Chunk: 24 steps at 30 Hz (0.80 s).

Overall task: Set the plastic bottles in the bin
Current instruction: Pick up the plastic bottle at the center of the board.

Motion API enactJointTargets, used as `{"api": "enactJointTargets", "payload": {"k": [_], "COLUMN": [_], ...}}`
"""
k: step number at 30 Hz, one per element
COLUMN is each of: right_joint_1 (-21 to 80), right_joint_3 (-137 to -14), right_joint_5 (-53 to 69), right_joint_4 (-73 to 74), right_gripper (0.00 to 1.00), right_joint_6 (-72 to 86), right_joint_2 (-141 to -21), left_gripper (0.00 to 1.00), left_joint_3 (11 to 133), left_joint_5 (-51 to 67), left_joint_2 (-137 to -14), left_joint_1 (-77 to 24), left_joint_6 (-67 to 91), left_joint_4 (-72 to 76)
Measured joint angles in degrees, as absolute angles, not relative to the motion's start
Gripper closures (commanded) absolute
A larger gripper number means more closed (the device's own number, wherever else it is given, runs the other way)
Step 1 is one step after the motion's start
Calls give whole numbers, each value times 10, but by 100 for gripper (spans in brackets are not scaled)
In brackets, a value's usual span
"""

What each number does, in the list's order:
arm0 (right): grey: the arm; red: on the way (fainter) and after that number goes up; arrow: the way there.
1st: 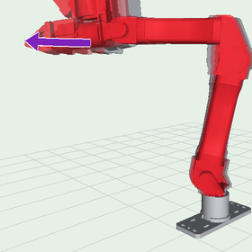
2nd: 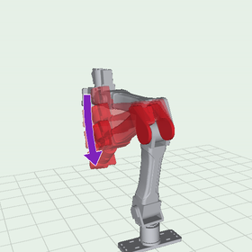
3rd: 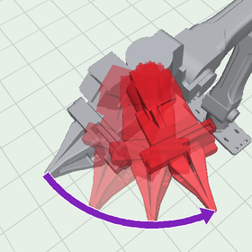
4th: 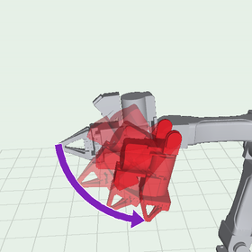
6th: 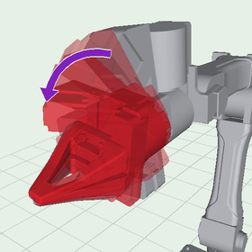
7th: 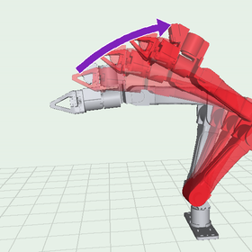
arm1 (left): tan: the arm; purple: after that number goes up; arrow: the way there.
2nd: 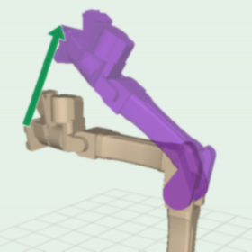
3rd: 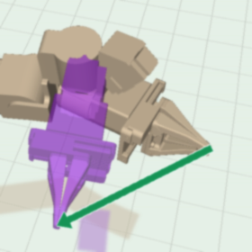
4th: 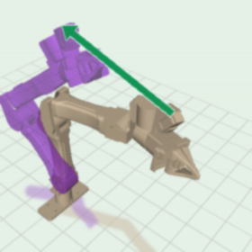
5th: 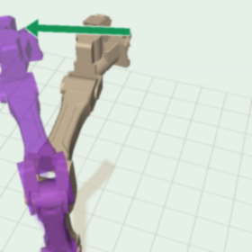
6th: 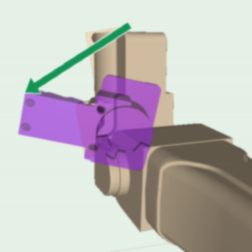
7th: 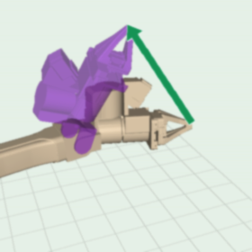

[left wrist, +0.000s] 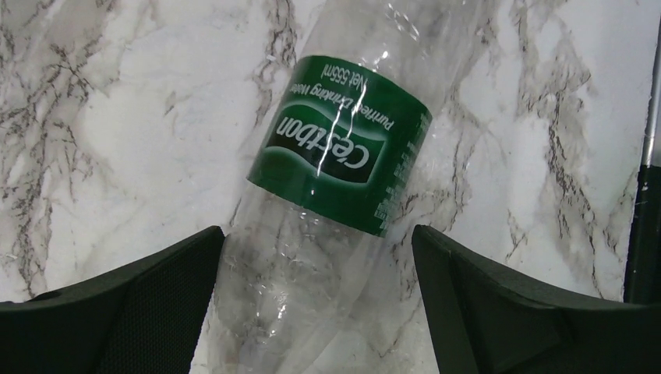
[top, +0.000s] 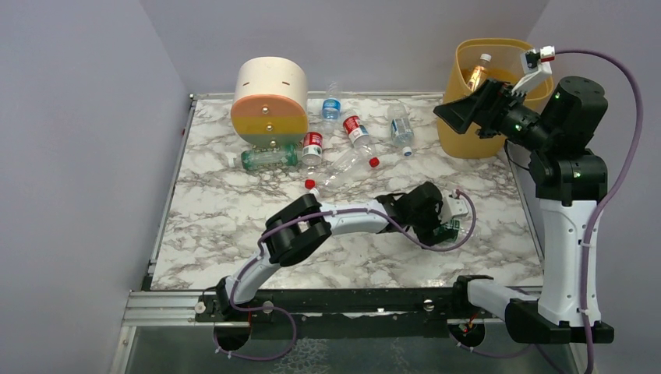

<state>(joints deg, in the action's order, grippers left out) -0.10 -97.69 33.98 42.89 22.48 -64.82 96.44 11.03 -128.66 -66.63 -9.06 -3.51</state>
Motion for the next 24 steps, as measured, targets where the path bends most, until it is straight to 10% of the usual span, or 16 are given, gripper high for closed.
{"api": "enactJointTargets", "payload": {"k": [12,24], "right_joint_1": [-1,-1], "right_joint_3": [-952,-943], "right_joint_5": [351,358], "right_joint_4": [413,406], "right_gripper": [1,1], "right_joint_6": [227,232], "right_joint_2": [-648,-648], "left_gripper": [43,45], "left_joint_3": [919,856], "left_joint_5": [103,79], "left_joint_2": [-1286,-1241], "left_joint_1": [-668,-668], "left_joint_6": [-73,-44], "left_joint_4": [-31,-26]}}
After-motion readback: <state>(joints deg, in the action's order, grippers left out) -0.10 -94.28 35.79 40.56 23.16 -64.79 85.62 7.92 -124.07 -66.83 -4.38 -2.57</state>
